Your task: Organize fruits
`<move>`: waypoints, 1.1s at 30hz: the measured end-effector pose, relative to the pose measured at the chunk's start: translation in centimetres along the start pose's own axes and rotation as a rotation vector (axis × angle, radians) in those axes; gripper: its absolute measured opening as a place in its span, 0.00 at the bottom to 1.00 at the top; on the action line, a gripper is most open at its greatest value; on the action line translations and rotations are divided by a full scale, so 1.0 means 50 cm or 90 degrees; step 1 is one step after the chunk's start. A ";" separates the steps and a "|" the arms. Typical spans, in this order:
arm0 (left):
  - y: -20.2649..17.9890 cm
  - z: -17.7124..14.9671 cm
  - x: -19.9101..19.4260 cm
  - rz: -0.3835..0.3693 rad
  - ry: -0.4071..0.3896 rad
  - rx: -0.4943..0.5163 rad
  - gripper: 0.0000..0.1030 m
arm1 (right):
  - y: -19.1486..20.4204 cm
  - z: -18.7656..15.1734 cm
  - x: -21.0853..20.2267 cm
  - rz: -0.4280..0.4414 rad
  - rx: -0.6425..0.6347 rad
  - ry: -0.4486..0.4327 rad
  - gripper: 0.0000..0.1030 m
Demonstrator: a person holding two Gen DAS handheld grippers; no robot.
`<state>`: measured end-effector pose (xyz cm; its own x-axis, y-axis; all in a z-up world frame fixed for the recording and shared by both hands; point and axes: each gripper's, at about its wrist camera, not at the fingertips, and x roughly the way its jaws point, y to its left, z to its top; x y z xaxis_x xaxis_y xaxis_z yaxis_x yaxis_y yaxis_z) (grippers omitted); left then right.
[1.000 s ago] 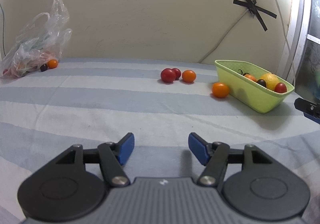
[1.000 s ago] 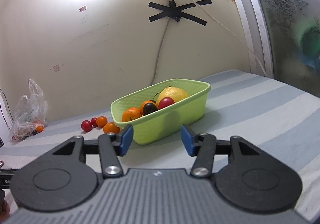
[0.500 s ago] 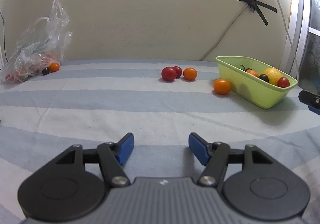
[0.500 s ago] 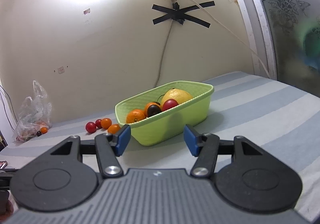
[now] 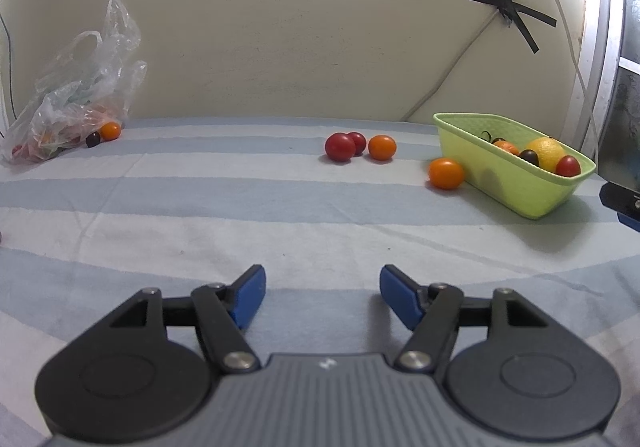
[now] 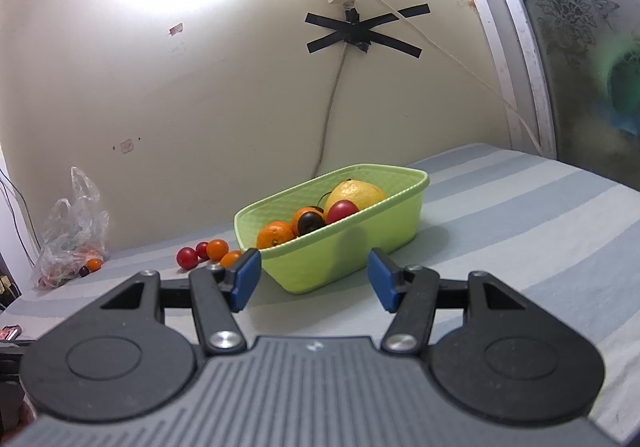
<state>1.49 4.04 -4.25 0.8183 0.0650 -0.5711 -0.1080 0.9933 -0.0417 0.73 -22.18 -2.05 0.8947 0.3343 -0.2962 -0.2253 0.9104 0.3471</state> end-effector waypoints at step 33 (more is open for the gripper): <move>0.006 -0.001 0.000 -0.029 0.001 -0.016 0.74 | 0.004 0.000 0.002 -0.003 -0.010 0.010 0.59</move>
<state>1.45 4.35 -4.30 0.8221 0.0196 -0.5690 -0.0844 0.9926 -0.0878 0.79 -21.93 -2.02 0.8894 0.3341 -0.3120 -0.2273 0.9154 0.3321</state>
